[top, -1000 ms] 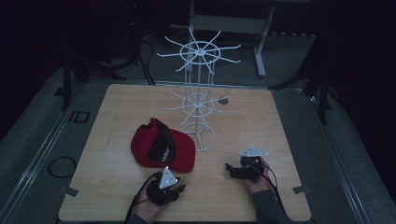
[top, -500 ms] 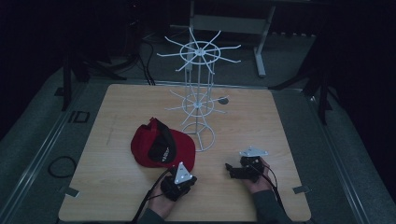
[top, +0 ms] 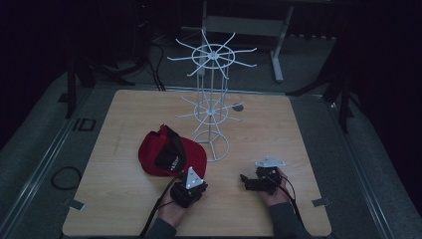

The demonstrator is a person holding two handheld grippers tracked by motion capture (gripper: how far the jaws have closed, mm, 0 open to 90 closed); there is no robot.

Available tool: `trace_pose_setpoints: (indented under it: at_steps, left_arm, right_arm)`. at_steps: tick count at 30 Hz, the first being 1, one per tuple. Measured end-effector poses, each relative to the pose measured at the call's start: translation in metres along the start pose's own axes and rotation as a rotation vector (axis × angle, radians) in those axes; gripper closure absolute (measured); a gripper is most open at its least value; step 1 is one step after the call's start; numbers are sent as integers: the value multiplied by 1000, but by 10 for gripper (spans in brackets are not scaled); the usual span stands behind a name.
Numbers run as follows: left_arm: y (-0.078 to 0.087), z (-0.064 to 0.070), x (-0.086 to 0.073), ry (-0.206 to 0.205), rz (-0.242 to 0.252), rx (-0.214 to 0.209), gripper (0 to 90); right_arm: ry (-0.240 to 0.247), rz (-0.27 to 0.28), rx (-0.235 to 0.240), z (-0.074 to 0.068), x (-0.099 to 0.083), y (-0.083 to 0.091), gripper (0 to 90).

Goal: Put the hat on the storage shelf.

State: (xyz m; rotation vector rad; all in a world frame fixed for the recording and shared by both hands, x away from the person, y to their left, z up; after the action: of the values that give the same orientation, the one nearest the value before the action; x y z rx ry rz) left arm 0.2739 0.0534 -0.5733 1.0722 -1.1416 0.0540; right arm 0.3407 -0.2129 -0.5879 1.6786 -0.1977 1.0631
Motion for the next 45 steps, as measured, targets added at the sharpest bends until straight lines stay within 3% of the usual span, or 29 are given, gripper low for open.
trace_pose_setpoints:
  at_steps: [5, 9, 10, 13, 17, 25, 29, 30, 33, 36, 39, 45]
  left_arm:
    - [15, -20, -11, 72, 4, 37, 848]
    - [25, -39, -20, 110, -11, 91, 849]
    - [25, -39, -20, 110, -11, 91, 849]
    - [37, -60, -23, 163, 0, 138, 850]
    - [46, -72, -25, 202, 6, 160, 852]
    - [64, -75, -29, 265, 45, 240, 603]
    - [72, -77, -31, 286, 68, 267, 541]
    - [76, -79, -32, 314, 82, 288, 518]
    - [79, -83, -33, 335, 75, 341, 414]
    - [77, -88, -35, 361, 59, 365, 351]
    - [76, -91, -35, 385, 65, 370, 330]
    - [65, -105, -33, 443, 49, 312, 325]
  right_arm:
    - [1, 0, 0, 0, 0, 0, 147]
    - [1, 0, 0, 0, 0, 0, 148]
    - [1, 0, 0, 0, 0, 0, 148]
    - [0, 0, 0, 0, 0, 0, 147]
    - [0, 0, 0, 0, 0, 0, 147]
    - [0, 0, 0, 0, 0, 0, 147]
    - [0, 0, 0, 0, 0, 0, 147]
    - [0, 0, 0, 0, 0, 0, 147]
    - [1, 0, 0, 0, 0, 0, 147]
    - [1, 0, 0, 0, 0, 0, 147]
    - [2, 0, 0, 0, 0, 0, 147]
    - [3, -1, 1, 0, 0, 0, 147]
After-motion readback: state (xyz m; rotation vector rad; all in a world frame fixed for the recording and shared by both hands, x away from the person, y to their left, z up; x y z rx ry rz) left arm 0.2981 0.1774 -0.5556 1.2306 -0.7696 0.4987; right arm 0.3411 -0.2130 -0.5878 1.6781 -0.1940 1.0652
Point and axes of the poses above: each handheld gripper's, and its own axes: y roughly backward along the jaws, x roughly out of its top, z roughly to its right, the point moved 3 cm from there along -y, roughly forward along the jaws, and after that the axes turned 2 degrees about -y, right-handed, at the moved point
